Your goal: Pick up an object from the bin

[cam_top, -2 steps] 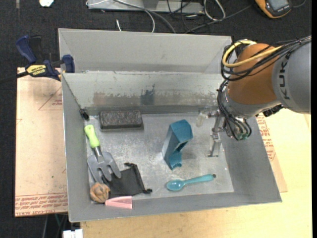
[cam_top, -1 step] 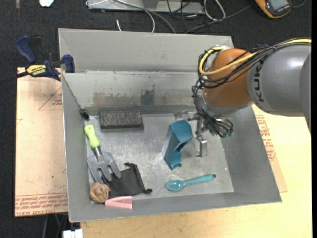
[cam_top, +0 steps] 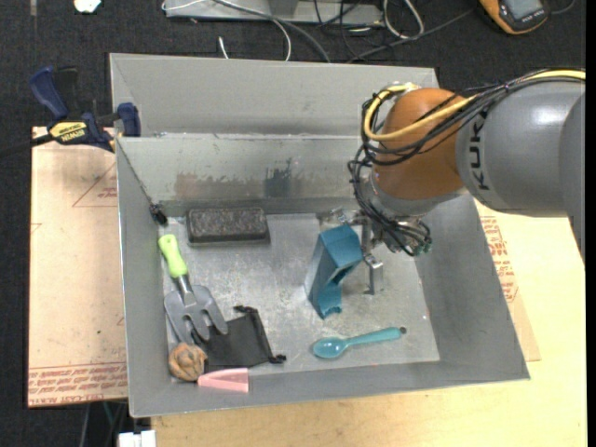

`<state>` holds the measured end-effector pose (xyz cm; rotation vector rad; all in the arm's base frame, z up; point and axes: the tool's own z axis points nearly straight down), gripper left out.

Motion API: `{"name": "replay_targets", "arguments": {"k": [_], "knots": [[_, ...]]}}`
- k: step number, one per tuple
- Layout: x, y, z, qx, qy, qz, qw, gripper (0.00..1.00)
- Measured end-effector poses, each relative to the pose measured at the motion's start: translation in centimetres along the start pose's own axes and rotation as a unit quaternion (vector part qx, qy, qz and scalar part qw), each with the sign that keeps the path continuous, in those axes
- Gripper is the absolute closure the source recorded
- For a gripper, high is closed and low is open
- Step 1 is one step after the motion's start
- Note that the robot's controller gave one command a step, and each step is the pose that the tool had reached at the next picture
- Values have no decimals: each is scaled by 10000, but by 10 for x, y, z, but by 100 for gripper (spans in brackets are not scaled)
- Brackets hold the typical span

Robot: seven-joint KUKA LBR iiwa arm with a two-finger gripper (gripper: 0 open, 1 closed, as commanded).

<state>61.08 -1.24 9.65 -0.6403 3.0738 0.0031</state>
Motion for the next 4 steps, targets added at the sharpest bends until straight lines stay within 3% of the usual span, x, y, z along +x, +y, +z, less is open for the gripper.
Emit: {"name": "replay_targets", "arguments": {"k": [1,2,3,4], "knots": [[-15,25,-4,9,-18,-1285,9917,0],[-24,21,27,20,-38,-1341,9910,0],[-37,21,26,23,-70,-2403,9707,100],[-37,21,26,23,-71,-2403,9707,100]]}}
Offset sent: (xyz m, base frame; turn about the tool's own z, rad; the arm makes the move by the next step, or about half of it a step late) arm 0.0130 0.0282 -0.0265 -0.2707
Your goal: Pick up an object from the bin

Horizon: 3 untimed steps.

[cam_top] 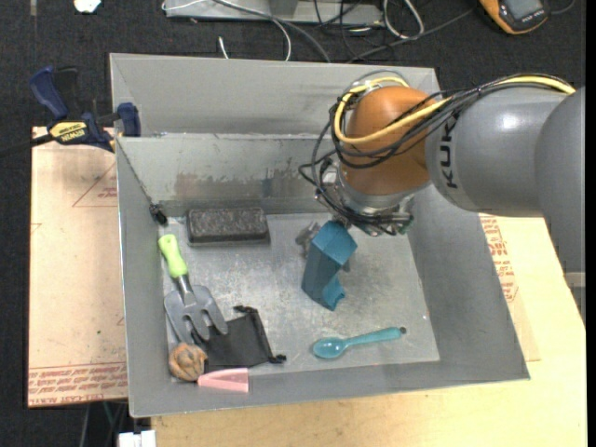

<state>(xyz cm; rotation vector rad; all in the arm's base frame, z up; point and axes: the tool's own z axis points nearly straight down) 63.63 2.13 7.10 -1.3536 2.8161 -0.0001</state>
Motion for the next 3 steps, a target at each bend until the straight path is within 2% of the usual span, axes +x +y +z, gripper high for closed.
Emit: {"name": "replay_targets", "arguments": {"k": [1,2,3], "knots": [[0,0,-1,0,-9,9,10000,100],[0,1,-21,-14,3,15,10000,100],[-1,1,-71,-22,4,26,10000,100]]}}
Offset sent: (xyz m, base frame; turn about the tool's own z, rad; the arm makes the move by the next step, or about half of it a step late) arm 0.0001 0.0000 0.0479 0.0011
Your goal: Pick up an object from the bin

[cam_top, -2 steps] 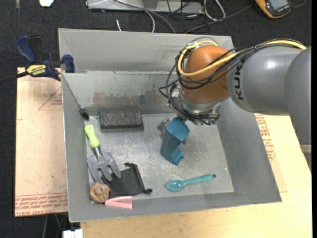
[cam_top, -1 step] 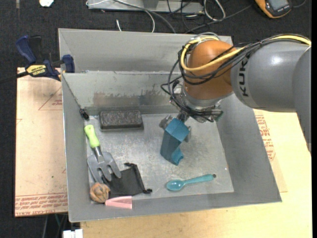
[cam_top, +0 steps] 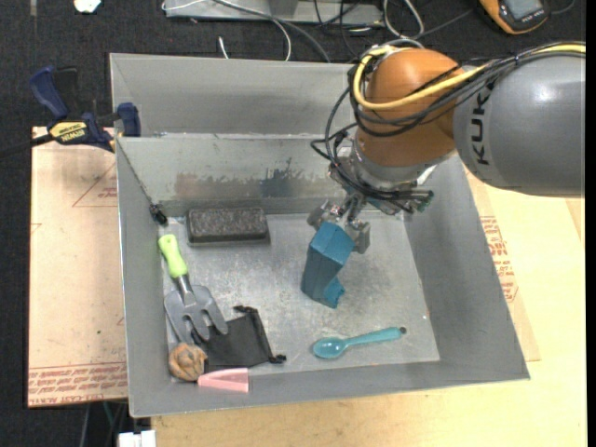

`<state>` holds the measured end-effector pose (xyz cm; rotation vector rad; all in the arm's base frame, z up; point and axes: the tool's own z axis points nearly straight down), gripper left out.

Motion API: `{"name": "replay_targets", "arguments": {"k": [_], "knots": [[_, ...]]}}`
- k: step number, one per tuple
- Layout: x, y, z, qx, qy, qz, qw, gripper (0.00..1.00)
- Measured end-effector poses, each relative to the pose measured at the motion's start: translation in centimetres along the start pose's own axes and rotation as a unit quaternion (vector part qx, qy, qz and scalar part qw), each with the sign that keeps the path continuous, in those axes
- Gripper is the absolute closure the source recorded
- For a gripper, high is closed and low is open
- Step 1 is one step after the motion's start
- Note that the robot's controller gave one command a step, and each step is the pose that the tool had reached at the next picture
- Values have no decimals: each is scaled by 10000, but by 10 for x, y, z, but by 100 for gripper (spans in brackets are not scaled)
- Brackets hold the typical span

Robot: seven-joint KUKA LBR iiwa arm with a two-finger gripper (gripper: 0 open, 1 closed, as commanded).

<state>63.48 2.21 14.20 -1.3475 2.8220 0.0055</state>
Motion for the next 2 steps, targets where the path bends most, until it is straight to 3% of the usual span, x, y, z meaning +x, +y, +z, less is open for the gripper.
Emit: {"name": "replay_targets", "arguments": {"k": [1,2], "knots": [[-1,0,-34,6,-10,10,10000,100],[-3,-1,-92,7,-17,20,10000,100]]}}
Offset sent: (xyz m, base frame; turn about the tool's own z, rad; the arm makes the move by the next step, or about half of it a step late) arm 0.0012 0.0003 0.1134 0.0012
